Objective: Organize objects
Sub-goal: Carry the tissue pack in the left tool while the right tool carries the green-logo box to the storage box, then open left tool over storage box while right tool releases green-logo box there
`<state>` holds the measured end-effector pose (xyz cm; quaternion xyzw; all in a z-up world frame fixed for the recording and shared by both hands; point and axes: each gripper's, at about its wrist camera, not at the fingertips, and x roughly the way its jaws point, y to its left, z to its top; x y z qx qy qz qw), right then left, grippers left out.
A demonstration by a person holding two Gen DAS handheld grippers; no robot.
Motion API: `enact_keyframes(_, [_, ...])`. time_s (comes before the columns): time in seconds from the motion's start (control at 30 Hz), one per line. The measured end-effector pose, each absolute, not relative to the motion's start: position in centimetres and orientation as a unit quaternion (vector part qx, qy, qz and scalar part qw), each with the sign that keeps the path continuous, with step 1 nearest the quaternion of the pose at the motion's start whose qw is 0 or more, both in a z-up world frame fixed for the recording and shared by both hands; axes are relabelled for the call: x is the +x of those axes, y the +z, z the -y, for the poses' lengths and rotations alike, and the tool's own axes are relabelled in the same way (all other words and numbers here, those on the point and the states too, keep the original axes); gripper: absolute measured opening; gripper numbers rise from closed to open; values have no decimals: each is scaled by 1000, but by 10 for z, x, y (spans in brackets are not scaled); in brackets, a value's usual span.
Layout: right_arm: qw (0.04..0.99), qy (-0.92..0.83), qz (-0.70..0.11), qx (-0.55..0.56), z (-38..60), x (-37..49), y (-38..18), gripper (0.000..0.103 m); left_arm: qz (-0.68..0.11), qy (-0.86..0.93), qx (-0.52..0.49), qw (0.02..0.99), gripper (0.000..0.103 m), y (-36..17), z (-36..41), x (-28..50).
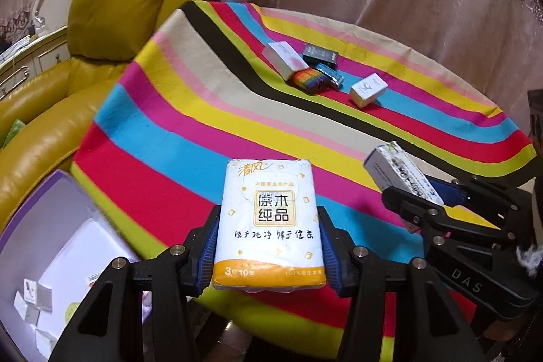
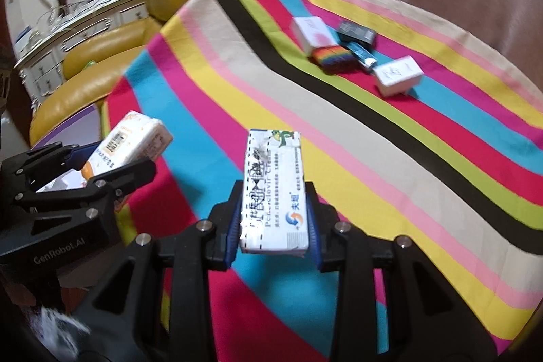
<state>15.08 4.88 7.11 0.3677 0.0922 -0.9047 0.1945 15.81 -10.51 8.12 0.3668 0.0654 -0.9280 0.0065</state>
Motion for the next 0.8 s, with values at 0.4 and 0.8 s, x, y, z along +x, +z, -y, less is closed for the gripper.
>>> enact_keyframes(0.4, [273,-883,-156,348,30,183,83,37,-114,-931,341,67,53,92,184,213])
enact_keyframes(0.8, [350,-848,-235,320,116,215,87,37,-174,-911,333,168,53,80,271,285])
